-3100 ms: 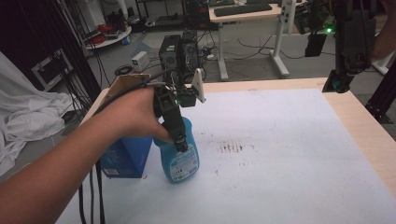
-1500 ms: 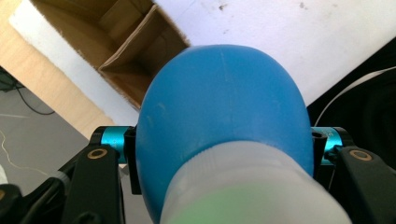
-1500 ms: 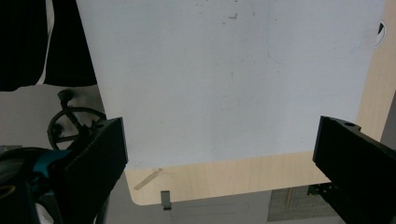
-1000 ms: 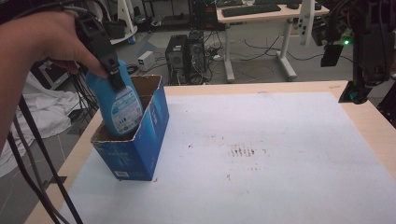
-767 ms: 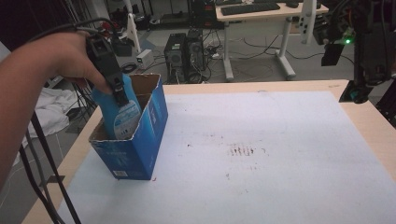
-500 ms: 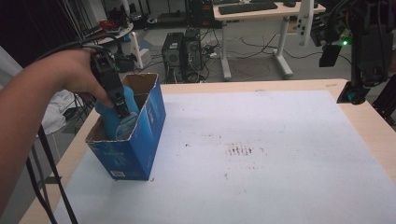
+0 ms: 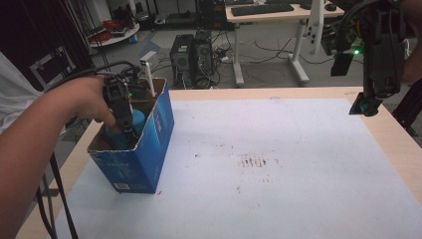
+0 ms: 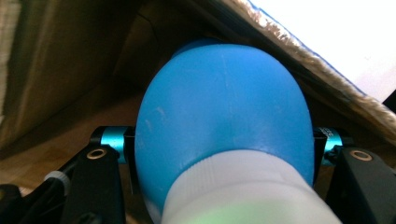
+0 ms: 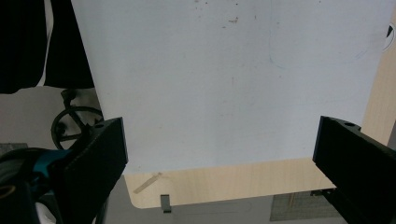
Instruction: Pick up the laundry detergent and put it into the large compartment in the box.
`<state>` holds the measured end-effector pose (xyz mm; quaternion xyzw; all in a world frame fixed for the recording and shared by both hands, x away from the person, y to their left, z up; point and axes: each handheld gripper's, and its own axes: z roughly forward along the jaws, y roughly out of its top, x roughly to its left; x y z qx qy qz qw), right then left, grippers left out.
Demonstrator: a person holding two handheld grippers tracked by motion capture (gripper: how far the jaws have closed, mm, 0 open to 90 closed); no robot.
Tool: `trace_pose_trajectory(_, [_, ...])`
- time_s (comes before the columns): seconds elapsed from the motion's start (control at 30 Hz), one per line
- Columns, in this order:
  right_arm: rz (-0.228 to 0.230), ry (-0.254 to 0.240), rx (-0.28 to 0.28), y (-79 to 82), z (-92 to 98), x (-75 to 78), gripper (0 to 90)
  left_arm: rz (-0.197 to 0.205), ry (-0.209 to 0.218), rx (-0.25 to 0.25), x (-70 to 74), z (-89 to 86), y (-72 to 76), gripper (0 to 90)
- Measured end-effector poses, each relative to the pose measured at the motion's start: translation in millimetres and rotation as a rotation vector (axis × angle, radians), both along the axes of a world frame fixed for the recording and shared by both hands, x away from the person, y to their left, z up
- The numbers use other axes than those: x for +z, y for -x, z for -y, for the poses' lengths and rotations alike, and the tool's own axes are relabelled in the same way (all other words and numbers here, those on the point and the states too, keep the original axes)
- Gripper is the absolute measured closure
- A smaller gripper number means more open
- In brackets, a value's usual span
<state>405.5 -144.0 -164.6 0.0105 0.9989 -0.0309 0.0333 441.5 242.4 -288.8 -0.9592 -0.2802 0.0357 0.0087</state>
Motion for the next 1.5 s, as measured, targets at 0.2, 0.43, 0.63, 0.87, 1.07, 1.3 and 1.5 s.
trace_pose_trajectory(0.2, [-0.006,0.001,-0.004,-2.4,0.4,-2.2,2.1,0.003,0.018,-0.006,-6.9,-3.7,0.8,39.0])
trace_pose_trajectory(0.43, [-0.003,-0.002,-0.009,-2.8,1.7,-1.6,2.1,0.002,0.018,-0.021,-7.2,-3.9,1.3,38.7])
trace_pose_trajectory(0.63, [-0.001,-0.004,-0.009,-1.2,1.9,-0.6,2.1,0.001,0.017,-0.019,-7.1,-4.2,2.2,38.3])
trace_pose_trajectory(0.87, [0.001,-0.005,-0.013,-0.1,2.8,-0.2,2.1,0.016,0.013,0.0,-1.0,-4.1,4.0,33.6])
trace_pose_trajectory(1.07, [0.002,-0.005,-0.011,0.6,1.8,0.5,2.1,0.019,0.015,0.002,5.9,-6.4,5.7,31.3])
trace_pose_trajectory(1.3, [-0.002,-0.005,-0.007,0.0,0.1,-0.3,2.1,0.037,0.013,0.006,14.8,-7.5,8.1,27.8])
trace_pose_trajectory(1.5, [-0.002,-0.008,-0.002,-0.1,-1.1,-0.6,2.1,0.04,0.007,0.009,24.2,-7.7,9.7,24.3])
